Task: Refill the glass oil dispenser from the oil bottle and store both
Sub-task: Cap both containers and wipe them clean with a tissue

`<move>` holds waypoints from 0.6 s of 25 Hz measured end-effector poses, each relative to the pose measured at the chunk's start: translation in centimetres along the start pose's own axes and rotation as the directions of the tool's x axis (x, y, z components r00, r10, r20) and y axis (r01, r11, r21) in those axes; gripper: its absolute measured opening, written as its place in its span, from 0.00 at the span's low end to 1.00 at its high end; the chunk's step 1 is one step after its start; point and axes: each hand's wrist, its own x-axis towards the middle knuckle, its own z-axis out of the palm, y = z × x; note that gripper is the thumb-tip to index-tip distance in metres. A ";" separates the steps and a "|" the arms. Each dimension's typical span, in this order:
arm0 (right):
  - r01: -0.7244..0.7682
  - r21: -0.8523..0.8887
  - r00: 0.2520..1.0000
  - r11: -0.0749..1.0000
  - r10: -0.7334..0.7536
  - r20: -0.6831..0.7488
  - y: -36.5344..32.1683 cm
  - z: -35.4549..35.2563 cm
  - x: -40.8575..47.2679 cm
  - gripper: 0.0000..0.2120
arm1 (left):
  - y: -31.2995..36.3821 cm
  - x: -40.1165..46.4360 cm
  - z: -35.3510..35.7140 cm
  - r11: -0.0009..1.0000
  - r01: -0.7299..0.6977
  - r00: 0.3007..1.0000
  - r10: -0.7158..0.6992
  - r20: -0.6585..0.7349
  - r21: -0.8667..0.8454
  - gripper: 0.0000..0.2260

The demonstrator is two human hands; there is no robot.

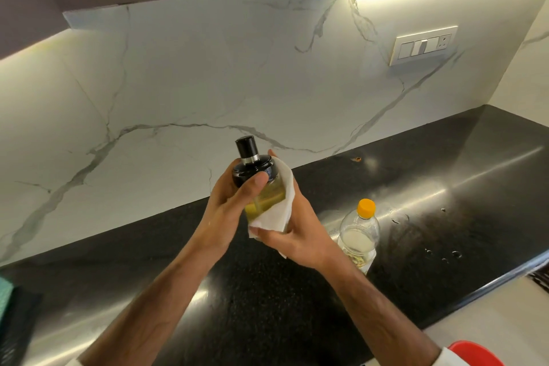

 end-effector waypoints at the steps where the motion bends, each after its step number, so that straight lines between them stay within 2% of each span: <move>1: 0.004 -0.023 1.000 1.000 -0.004 -0.014 0.1 0.4 0.1 0.49 | -0.1 -0.2 0.3 1.000 -0.026 0.999 0.026 -0.024 -0.017 0.21; 6: 0.028 -0.123 0.978 0.992 -0.053 -0.202 0.6 3.0 -1.3 0.39 | -0.6 -0.6 0.6 0.995 -0.100 0.983 0.098 -0.155 -0.003 0.23; 10: 0.042 -0.042 0.966 0.998 -0.052 -0.254 1.1 4.8 -2.5 0.32 | -0.8 -0.5 0.5 0.993 -0.113 0.974 0.107 -0.198 -0.021 0.24; 13: -0.018 0.007 0.969 1.000 0.019 -0.248 -0.1 4.5 -1.3 0.35 | -0.5 -0.4 0.6 0.990 -0.129 0.979 0.117 -0.169 -0.060 0.23; 15: 0.004 -0.036 0.981 0.999 -0.011 -0.196 -1.4 3.8 -0.1 0.38 | -0.3 -0.3 0.7 0.987 -0.147 0.979 0.136 -0.150 -0.066 0.25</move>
